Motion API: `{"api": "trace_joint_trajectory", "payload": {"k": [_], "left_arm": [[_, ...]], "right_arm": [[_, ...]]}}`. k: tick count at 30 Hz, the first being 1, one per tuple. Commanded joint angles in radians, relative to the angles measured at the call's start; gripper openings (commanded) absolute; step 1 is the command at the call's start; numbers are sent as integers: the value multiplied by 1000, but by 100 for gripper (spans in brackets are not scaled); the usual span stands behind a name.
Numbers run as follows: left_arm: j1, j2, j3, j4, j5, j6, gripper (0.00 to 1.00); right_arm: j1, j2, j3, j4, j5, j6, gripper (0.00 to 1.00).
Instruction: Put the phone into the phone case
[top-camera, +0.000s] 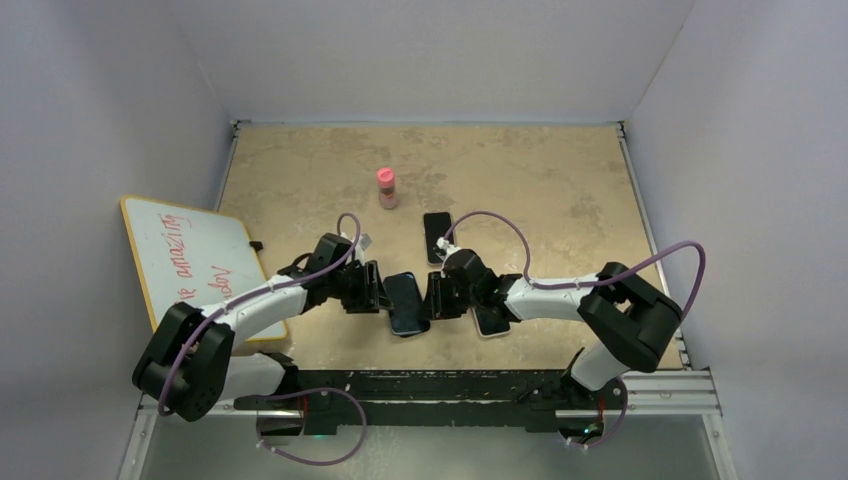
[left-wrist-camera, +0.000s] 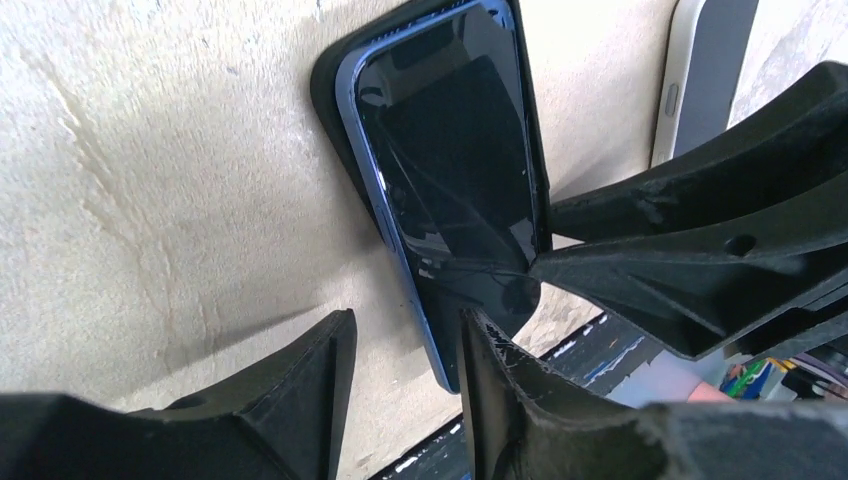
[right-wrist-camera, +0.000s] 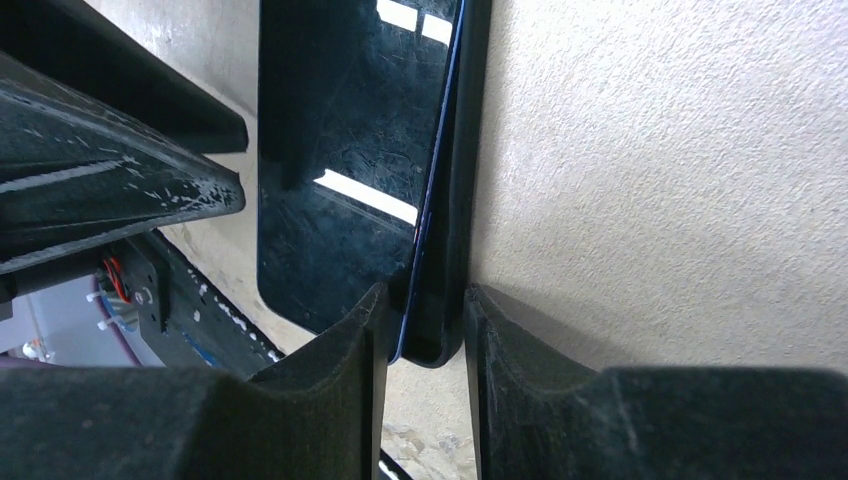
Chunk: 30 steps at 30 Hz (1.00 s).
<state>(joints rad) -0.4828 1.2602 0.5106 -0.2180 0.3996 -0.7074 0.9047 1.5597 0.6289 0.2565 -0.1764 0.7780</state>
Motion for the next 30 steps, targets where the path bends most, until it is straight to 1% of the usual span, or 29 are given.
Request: {"api": "trace_joint_trajectory", "payload": {"k": [1, 4, 8, 11, 15, 21, 23, 24, 27, 30], "left_arm": [[-2, -1, -30, 75, 46, -46, 40], [-32, 10, -51, 165, 66, -108, 32], [-99, 41, -24, 179, 41, -133, 19], [-127, 57, -20, 192, 38, -152, 14], [-141, 47, -25, 195, 34, -175, 12], [-144, -28, -25, 169, 9, -192, 15], [-143, -43, -27, 167, -7, -195, 15], [-144, -47, -29, 168, -15, -195, 15], [-142, -40, -31, 193, -15, -193, 15], [-142, -35, -31, 203, -16, -187, 19]], "right_arm": [[7, 20, 2, 15, -4, -4, 33], [7, 19, -6, 47, -46, 19, 32], [16, 8, -20, 86, -87, 62, 31], [31, -2, -21, 98, -97, 85, 30], [41, -10, -31, 117, -100, 116, 28], [71, -16, -37, 125, -96, 144, 26], [77, -18, -31, 102, -85, 127, 30], [77, -21, -26, 77, -68, 109, 34], [77, -58, -11, -28, 27, 27, 49], [77, -117, -13, -105, 82, -44, 64]]}}
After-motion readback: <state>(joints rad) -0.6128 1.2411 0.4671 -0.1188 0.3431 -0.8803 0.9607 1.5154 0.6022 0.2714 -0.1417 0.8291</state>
